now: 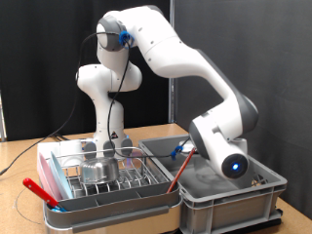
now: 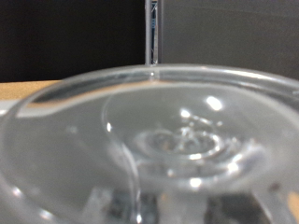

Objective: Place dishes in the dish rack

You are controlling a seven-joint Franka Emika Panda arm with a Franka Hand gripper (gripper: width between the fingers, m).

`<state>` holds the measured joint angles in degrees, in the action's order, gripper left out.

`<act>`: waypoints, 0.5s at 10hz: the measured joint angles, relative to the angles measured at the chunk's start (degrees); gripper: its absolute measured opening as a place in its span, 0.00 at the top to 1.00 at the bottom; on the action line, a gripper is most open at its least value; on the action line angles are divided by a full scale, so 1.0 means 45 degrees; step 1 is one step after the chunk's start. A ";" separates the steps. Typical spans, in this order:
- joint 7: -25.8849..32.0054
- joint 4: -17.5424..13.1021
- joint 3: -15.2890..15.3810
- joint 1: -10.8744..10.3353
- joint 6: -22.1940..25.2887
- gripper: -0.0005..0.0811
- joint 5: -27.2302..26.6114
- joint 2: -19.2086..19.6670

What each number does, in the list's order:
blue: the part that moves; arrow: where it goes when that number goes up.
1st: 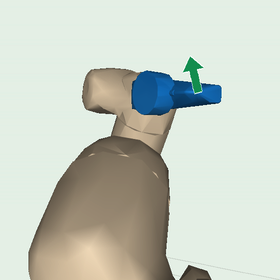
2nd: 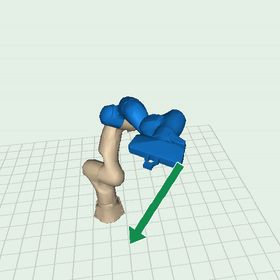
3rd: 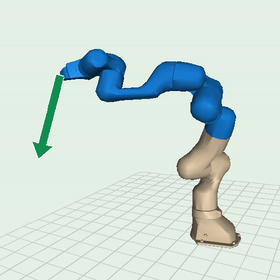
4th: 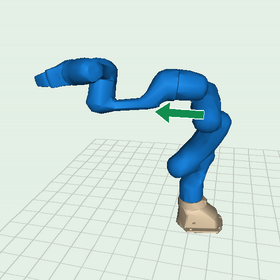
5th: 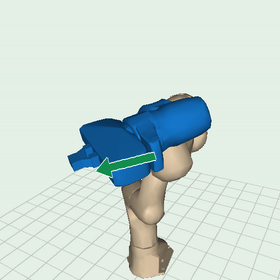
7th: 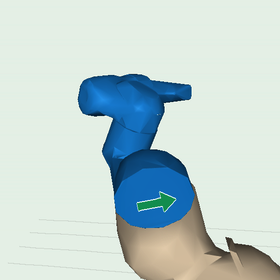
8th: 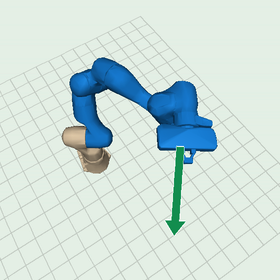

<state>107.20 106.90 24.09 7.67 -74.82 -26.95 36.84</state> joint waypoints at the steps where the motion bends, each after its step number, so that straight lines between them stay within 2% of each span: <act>1: 0.0015 -0.0061 0.0112 0.0009 0.0169 0.86 -0.0031 -0.0253; 5: 0.0020 -0.0444 0.0301 0.0057 0.1202 0.86 -0.0555 -0.1336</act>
<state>107.29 104.90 25.45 7.92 -69.41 -29.45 30.83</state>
